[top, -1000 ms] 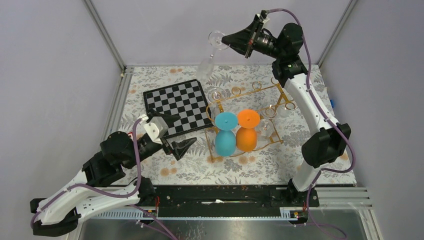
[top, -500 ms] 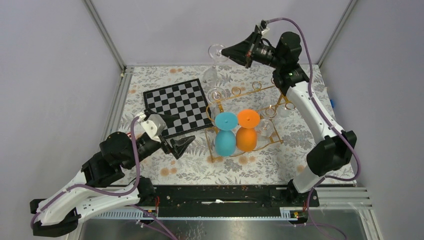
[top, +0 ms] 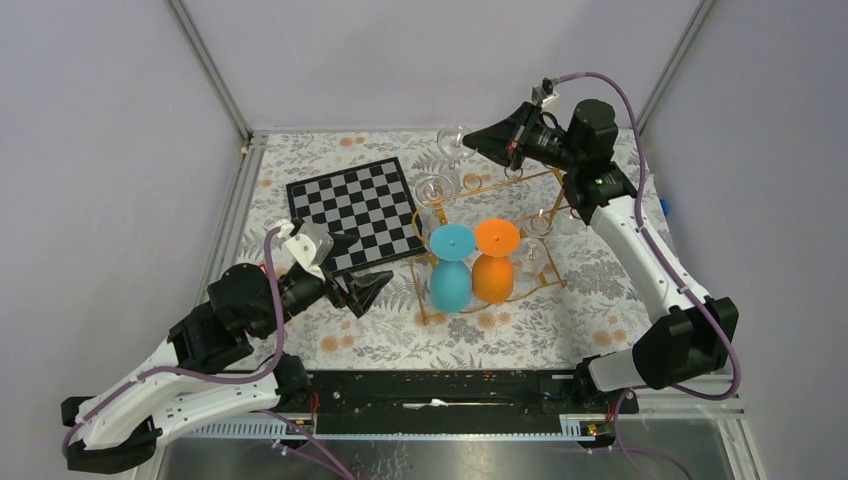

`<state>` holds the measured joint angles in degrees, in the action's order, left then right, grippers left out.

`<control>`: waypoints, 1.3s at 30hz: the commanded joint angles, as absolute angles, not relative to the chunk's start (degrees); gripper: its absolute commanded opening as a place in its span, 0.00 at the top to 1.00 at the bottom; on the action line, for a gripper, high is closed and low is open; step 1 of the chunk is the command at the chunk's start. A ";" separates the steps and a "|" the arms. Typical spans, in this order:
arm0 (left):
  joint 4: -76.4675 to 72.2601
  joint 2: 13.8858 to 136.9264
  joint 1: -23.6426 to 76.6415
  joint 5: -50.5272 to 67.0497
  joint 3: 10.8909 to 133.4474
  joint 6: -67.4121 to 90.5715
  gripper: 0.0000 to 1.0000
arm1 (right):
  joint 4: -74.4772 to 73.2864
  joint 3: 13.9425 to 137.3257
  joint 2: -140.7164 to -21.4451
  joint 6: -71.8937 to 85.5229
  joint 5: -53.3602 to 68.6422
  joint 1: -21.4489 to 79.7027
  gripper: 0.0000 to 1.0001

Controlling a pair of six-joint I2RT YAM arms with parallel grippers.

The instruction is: Place the wine glass upside down on the wine glass rack

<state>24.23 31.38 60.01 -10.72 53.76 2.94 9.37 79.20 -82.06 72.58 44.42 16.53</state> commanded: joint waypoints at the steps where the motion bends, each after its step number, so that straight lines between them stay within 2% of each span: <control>1: 21.64 31.69 60.12 -12.49 53.22 5.67 0.01 | 11.60 76.48 -78.06 70.00 43.61 15.81 1.00; 36: 21.05 33.82 60.18 -13.76 52.89 7.05 0.01 | 5.51 64.02 -67.74 67.61 43.53 13.92 1.00; 39: 21.14 34.78 60.12 -14.72 53.12 7.66 0.01 | 3.72 63.65 -66.62 66.77 43.54 13.90 0.91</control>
<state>23.86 33.50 60.01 -12.43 52.84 6.35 4.54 63.40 -70.02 68.86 42.65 14.20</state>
